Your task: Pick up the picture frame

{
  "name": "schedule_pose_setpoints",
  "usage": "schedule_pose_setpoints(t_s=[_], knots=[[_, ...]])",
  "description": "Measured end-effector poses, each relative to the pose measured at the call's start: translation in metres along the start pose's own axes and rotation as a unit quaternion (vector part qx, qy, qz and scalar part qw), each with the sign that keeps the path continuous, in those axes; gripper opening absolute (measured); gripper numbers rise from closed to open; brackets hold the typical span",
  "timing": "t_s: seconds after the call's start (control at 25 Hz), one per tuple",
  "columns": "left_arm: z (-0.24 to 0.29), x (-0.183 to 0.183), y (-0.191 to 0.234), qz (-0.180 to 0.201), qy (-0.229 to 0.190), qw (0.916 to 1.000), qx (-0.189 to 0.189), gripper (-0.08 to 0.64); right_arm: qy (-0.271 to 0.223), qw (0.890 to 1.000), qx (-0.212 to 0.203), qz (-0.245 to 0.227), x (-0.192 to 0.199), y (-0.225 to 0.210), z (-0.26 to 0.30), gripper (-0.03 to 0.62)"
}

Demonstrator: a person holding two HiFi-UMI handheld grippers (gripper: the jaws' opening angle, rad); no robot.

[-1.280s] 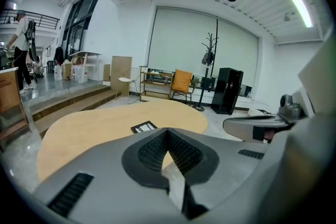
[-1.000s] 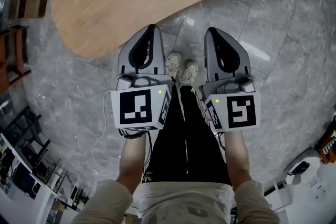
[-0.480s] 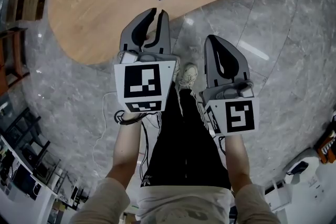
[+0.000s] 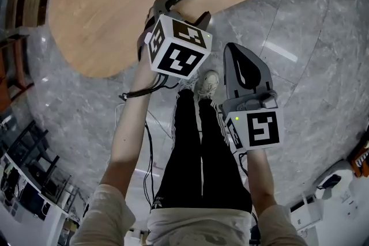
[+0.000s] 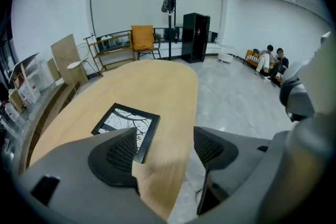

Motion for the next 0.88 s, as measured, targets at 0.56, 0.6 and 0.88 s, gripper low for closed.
schedule_pose_setpoints(t_s=[0.56, 0.6, 0.88], knots=[[0.054, 0.005, 0.009, 0.033, 0.135, 0.9896, 0.037, 0.334, 0.026, 1.000, 0.013, 0.013, 0.011, -0.012, 0.006, 0.005], [0.055, 0.005, 0.008, 0.039, 0.135, 0.9896, 0.033, 0.334, 0.025, 0.999, 0.014, 0.014, 0.012, -0.013, 0.006, 0.005], [0.065, 0.003, 0.006, 0.055, 0.129, 0.9900, 0.010, 0.334, 0.029, 0.999, 0.016, 0.017, 0.021, -0.016, 0.005, 0.005]])
Point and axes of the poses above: the fingertips, and each gripper's own axes: z forward along the fingers, y to its left, x out of its underside, the point moved 9 cm from there along -z, backward along the fingers, and after that the axes turned 12 degrees about -z, right-handed, at the moved point
